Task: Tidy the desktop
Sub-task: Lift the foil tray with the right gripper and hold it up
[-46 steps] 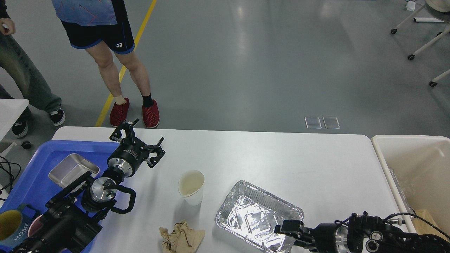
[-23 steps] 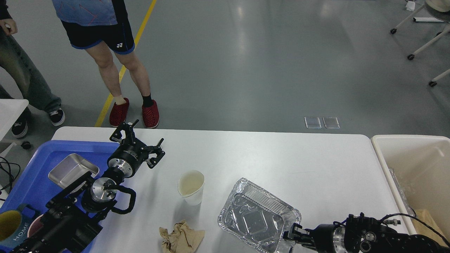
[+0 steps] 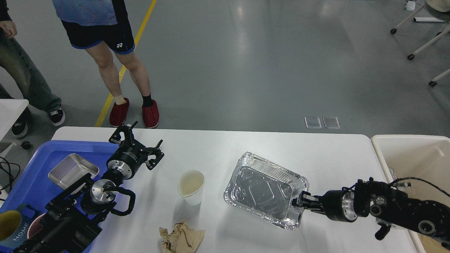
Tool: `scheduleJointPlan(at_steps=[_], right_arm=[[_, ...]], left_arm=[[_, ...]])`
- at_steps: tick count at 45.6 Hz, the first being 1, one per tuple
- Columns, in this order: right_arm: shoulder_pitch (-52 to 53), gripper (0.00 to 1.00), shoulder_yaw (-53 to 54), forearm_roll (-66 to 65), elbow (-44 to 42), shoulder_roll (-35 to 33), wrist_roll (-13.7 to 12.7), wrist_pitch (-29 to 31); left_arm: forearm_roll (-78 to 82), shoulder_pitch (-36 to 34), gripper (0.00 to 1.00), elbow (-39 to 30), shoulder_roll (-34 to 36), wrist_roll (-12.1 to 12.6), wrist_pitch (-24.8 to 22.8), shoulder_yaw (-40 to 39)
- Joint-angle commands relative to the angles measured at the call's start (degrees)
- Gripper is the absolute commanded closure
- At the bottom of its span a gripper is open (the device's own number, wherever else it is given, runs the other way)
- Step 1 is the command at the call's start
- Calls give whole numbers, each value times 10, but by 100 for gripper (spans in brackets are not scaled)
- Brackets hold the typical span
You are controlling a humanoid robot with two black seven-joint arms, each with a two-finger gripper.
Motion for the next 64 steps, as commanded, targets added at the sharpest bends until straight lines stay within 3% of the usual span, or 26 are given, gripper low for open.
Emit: scheduleJointPlan(at_steps=[1, 6, 10, 16, 23, 39, 64], right_arm=[[70, 100, -27, 6, -30, -4, -5, 65], [110, 100, -31, 15, -59, 3, -24, 127], [134, 100, -31, 50, -79, 12, -63, 164], [176, 100, -36, 108, -113, 32, -106, 183], [219, 100, -48, 135, -145, 72, -129, 187], [286, 100, -102, 145, -151, 107, -134, 277], [306, 100, -105, 129, -194, 129, -134, 305]], left_arm=[[0, 0, 3, 0, 0, 1, 0, 0], [0, 2, 3, 0, -1, 2, 0, 0], [0, 5, 3, 0, -1, 2, 0, 0], [0, 7, 3, 0, 0, 1, 0, 12], [0, 8, 3, 0, 0, 1, 0, 19], [1, 6, 3, 0, 1, 3, -3, 34], [29, 1, 3, -4, 4, 2, -9, 69]])
